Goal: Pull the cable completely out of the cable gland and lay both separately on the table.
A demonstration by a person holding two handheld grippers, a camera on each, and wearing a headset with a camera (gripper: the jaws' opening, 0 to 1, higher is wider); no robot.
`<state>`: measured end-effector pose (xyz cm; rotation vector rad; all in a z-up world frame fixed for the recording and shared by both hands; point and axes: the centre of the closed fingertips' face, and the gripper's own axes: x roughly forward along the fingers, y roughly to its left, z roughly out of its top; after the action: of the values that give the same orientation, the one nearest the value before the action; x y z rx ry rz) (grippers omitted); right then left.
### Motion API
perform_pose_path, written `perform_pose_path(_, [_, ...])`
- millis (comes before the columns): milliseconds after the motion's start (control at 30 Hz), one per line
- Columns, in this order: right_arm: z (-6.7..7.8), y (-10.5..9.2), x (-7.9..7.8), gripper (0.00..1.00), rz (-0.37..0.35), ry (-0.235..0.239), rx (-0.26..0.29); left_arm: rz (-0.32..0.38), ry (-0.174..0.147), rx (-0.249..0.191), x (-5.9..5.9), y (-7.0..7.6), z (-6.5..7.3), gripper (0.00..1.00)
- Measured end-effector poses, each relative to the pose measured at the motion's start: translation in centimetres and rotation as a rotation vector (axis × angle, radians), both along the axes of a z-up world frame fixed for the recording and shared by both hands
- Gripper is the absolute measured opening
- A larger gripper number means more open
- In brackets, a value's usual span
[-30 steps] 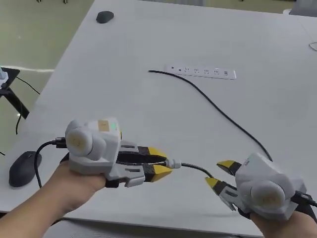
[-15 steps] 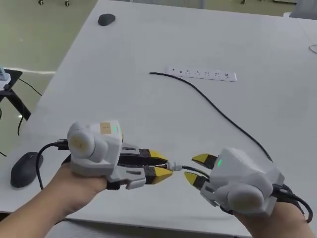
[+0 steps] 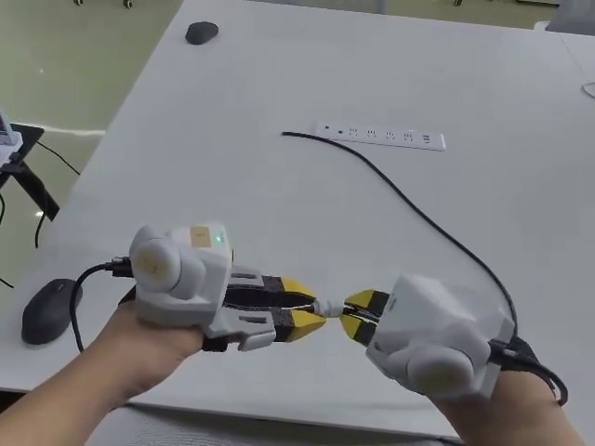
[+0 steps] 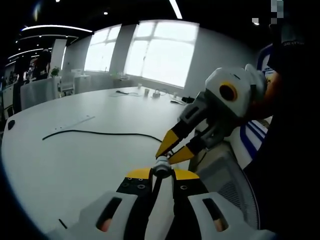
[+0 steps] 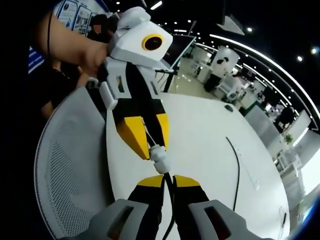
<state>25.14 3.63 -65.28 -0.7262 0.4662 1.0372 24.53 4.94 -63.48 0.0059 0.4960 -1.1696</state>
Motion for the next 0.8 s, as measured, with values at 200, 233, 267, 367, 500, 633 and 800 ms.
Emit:
perform_pose_path(200, [-0.1, -0.1, 0.0, 0.01, -0.015, 0.007, 0.004, 0.001, -0.004, -0.003, -0.1, -0.1, 0.0, 0.15])
perform_pose_path(233, [-0.1, -0.2, 0.0, 0.00, -0.019, 0.007, 0.004, 0.000, -0.006, -0.005, -0.1, -0.2, 0.0, 0.15])
perform_pose_path(267, [-0.2, -0.2, 0.0, 0.00, -0.023, 0.011, 0.006, 0.000, -0.003, -0.005, -0.1, -0.2, 0.0, 0.15])
perform_pose_path(367, [-0.2, -0.3, 0.0, 0.00, -0.039, 0.022, 0.023, 0.000, -0.010, -0.003, -0.1, -0.2, 0.0, 0.15])
perform_pose_path(500, [-0.3, -0.8, 0.3, 0.00, -0.074, 0.041, 0.037, 0.007, -0.019, -0.010, 0.0, 0.0, 0.2, 0.15])
perform_pose_path(633, [-0.8, -1.7, 0.7, 0.00, -0.125, 0.064, 0.042, 0.012, -0.021, -0.014, 0.1, 0.1, 0.3, 0.15])
perform_pose_path(800, [-1.5, -3.1, 1.2, 0.00, -0.198, 0.102, 0.058, 0.018, -0.024, -0.023, 0.2, 0.1, 0.6, 0.15])
